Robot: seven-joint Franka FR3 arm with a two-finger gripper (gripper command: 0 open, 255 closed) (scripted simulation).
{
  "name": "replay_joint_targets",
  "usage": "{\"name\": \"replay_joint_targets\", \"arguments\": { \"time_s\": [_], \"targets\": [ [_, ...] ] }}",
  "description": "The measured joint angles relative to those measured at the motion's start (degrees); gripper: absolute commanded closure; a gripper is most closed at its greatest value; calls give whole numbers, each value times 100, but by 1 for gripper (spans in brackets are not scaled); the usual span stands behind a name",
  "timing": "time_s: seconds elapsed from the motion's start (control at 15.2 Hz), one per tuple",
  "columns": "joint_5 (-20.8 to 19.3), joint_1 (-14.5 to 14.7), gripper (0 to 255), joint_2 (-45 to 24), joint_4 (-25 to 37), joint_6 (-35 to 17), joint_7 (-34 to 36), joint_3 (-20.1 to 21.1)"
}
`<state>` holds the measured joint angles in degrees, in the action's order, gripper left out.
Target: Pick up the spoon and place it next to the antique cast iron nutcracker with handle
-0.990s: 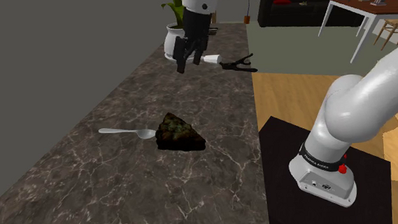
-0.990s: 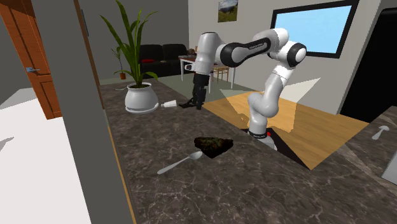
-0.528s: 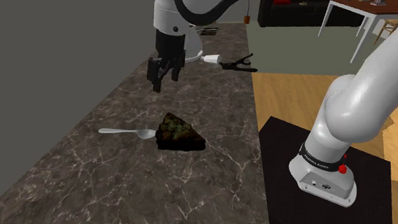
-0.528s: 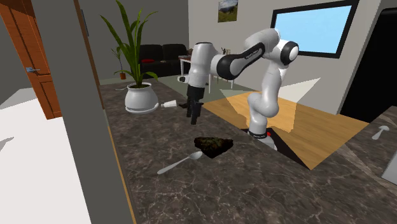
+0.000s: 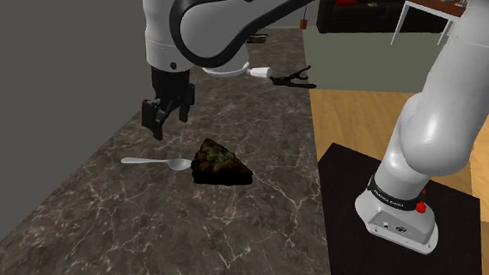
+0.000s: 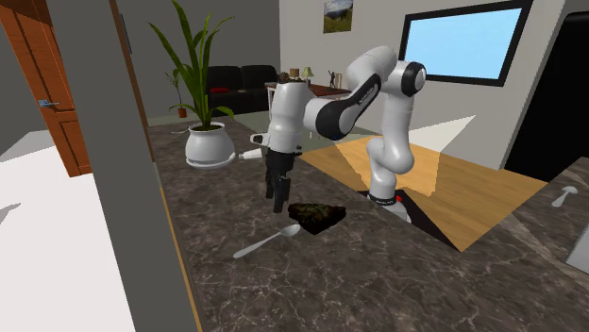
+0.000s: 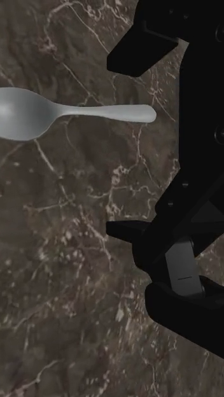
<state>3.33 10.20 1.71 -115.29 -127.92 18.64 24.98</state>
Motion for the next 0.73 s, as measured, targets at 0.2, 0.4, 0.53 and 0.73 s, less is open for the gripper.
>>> {"name": "replay_joint_targets", "arguments": {
  "time_s": [0.2,0.4,0.53,0.73],
  "targets": [
    [-416,177,0,-664,503,-117,398,164],
    [-712,324,0,-1123,810,-227,640,204],
    [-791,360,0,-1242,811,-332,702,198],
    [-889,396,0,-1389,759,-516,768,180]
  ]
}}
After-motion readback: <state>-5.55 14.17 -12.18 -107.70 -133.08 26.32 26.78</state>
